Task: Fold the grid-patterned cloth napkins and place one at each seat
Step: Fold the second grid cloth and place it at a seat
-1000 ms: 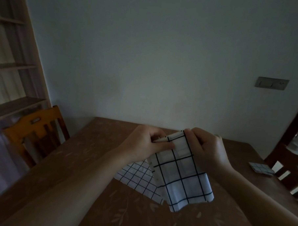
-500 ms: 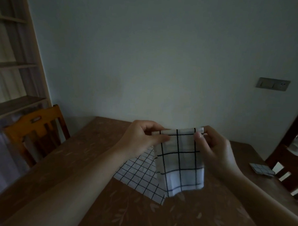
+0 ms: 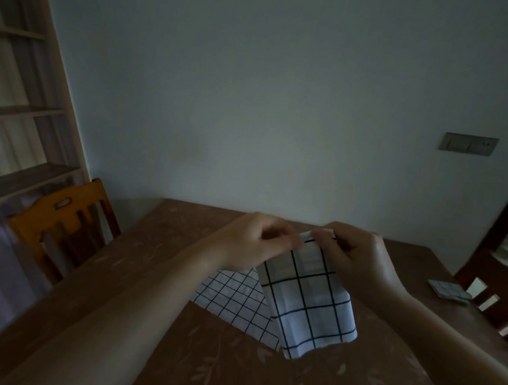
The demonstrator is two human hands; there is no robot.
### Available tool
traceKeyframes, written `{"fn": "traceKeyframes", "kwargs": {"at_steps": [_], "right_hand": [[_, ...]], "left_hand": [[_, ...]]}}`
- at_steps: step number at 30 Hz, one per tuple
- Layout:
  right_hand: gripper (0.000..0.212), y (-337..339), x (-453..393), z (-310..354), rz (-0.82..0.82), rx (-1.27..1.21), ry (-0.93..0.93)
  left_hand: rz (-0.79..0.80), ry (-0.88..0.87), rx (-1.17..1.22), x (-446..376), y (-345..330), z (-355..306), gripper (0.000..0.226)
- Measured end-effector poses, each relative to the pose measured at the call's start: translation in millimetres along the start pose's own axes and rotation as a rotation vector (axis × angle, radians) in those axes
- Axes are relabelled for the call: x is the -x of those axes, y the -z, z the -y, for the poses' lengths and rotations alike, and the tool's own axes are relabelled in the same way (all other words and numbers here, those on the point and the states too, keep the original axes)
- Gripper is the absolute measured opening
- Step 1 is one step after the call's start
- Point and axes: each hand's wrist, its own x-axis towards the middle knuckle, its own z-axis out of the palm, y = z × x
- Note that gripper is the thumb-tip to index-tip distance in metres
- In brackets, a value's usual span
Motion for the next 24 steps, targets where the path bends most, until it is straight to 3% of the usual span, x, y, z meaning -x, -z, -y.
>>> {"fn": "traceKeyframes", "kwargs": {"at_steps": [5, 12, 17, 24], "right_hand": [[0.049, -4.3, 3.8, 4.2, -0.034, -0.107, -0.129], [0.046, -4.0, 10.2, -0.5, 0.032, -0.023, -0.049], [0.050, -2.6, 3.5, 2.7, 0.051, 0.025, 0.017], [0.052, 3.9, 19.7, -7.3, 0.183, 0.096, -0.083]], "left_hand": [[-0.250, -0.141, 0.059, -10.9, -6.4, -1.9, 0.025], [-0.147, -0.098, -0.071, -10.3, 1.7, 2.1, 0.037], [-0.284, -0.219, -0.203, -22.3, -2.1, -5.3, 0.037], [-0.345, -0.215, -0.100, -21.7, 7.4, 7.0, 0.031]]}}
